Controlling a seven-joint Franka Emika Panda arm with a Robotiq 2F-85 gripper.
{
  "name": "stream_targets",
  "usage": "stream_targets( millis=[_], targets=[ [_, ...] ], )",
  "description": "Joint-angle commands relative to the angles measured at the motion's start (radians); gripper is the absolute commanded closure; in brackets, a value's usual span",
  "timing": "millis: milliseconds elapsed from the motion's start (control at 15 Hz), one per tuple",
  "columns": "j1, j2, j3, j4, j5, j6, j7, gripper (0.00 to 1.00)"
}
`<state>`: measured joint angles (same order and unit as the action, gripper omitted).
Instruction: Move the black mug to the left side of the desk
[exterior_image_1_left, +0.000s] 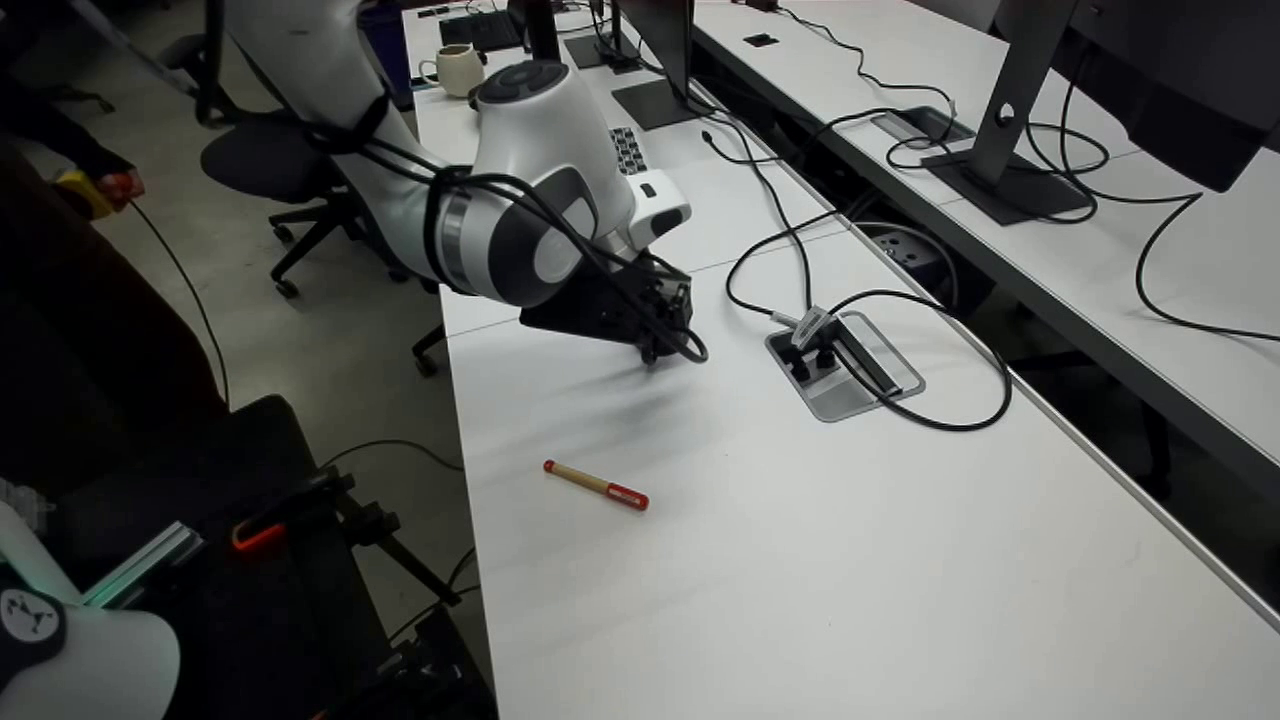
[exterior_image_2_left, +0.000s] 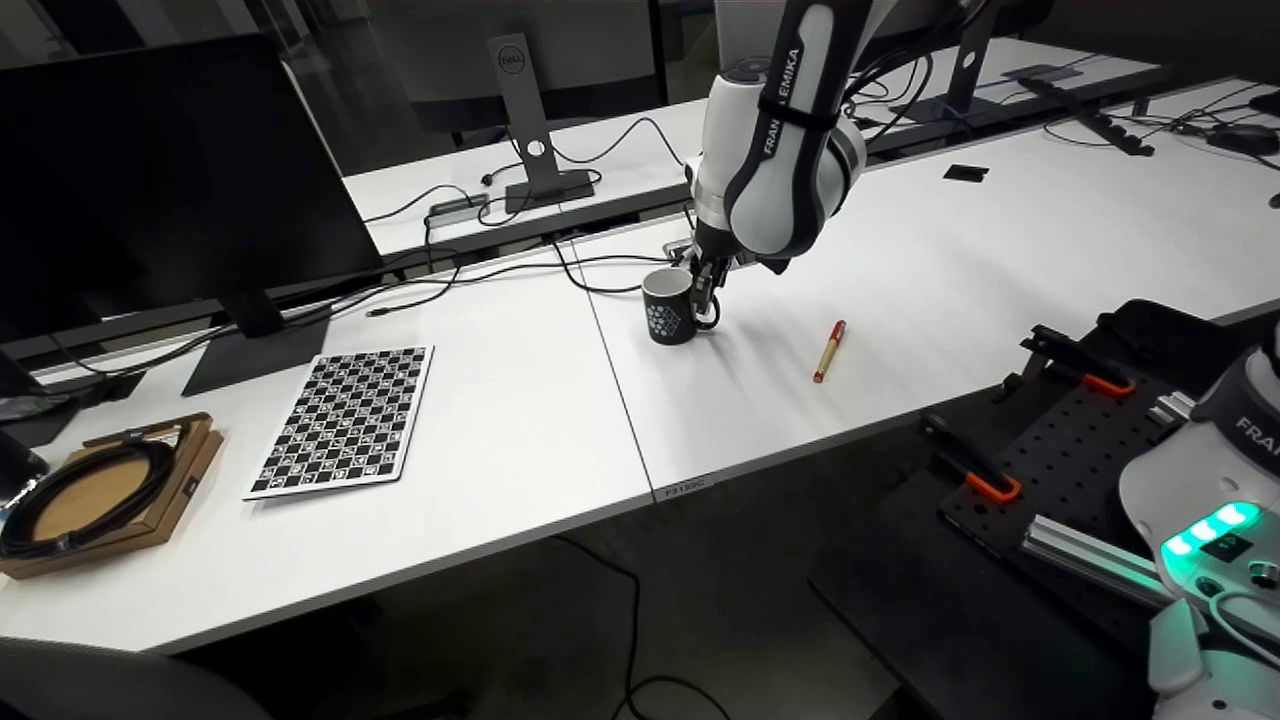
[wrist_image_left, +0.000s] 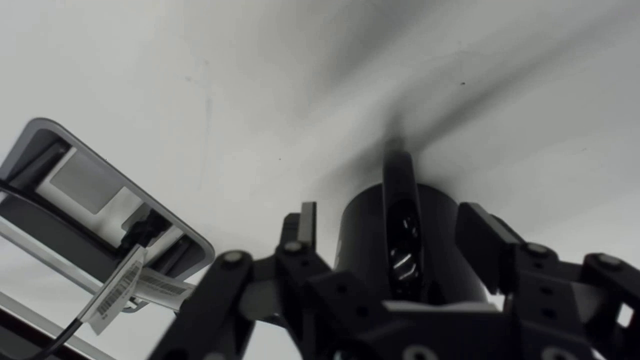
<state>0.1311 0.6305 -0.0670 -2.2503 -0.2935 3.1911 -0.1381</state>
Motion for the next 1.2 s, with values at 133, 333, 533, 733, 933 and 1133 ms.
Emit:
stream_targets(
  millis=[133, 333, 533, 733, 933, 1133],
  targets=[
    [-0.005, -0.024, -0.009, 0.016, 0.013, -0.013, -0.031, 0.0],
    [0.006, -0.065, -0.041, 0.006, 0.008, 0.0, -0.032, 0.0],
    [0.012, -0.123, -0.077, -0.015, 0.006, 0.008, -0.032, 0.0],
    [0.017, -0.174, -0.106, -0.034, 0.003, 0.001, -0.032, 0.0],
    [0.031, -0.215, -0.133, -0.056, 0.007, -0.01, -0.021, 0.0],
    [0.039, -0.244, -0.164, -0.078, -0.01, -0.003, -0.009, 0.0]
  ],
)
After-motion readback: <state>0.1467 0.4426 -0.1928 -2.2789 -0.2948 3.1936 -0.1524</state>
